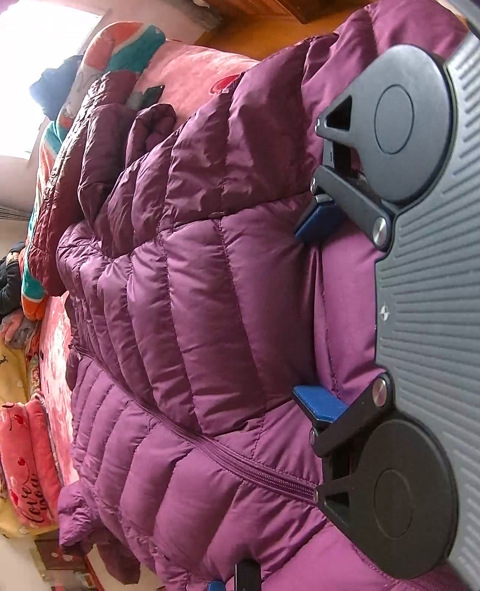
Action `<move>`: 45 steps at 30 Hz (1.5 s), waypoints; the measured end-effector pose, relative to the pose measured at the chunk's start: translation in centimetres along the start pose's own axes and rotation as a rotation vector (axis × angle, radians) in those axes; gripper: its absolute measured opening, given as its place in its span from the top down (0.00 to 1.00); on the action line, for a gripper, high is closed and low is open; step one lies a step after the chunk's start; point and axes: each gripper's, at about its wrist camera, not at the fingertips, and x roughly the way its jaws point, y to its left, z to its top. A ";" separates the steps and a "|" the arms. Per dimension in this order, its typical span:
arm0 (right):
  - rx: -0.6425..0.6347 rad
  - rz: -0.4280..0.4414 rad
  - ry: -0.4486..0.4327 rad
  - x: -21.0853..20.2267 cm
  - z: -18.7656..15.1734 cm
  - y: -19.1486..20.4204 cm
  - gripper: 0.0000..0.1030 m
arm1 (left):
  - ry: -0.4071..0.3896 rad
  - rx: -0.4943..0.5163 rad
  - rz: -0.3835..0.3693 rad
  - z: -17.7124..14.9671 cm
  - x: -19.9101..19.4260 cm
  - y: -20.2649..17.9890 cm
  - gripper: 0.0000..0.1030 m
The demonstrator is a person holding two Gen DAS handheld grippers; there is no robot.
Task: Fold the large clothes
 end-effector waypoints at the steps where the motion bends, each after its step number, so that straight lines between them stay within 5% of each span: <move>1: 0.016 0.010 0.001 0.1 0.2 -0.2 0.00 | -0.021 -0.020 -0.003 0.5 -0.8 0.1 0.24; 7: 0.304 0.049 -0.116 -4.1 1.4 -5.2 0.00 | -0.130 -0.080 -0.061 6.3 -2.1 -0.6 0.15; 16: 0.924 0.089 -0.200 -4.7 0.4 -17.8 0.00 | -0.211 -0.024 -0.165 13.7 4.8 -5.5 0.08; 21: 0.986 0.023 -0.256 -3.1 2.2 -20.5 0.00 | -0.196 -0.010 -0.177 13.9 10.1 -5.8 0.06; 30: 1.140 0.069 -0.304 4.6 6.6 -23.8 0.00 | -0.065 -0.054 -0.228 11.1 16.2 -3.3 0.06; 36: 1.356 0.152 -0.321 9.6 6.3 -24.1 0.06 | -0.022 -0.121 -0.276 10.4 18.2 -2.5 0.06; 45: 1.282 0.127 -0.346 11.9 9.0 -23.0 0.07 | 0.005 -0.146 -0.292 10.4 19.7 -2.7 0.04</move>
